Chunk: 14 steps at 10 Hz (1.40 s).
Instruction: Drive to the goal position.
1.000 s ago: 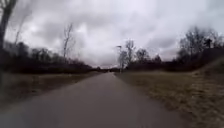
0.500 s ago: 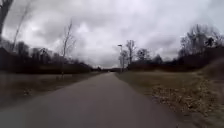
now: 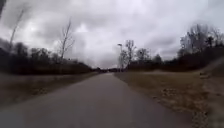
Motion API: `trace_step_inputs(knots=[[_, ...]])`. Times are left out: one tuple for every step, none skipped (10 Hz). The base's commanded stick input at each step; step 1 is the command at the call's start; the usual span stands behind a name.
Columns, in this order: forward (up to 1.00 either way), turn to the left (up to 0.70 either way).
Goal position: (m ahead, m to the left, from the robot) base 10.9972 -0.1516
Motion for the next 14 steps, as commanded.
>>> trace_step_inputs(knots=[[0.85,0.00],[0.85,0.00],[0.85,0.00],[0.85,0.00],[0.85,0.03],[0.85,0.21],[0.85,0.17],[0.85,0.05],[0.85,0.02],[0.85,0.00],[0.85,0.00],[0.85,0.00],[0.85,0.00],[0.85,0.00]])
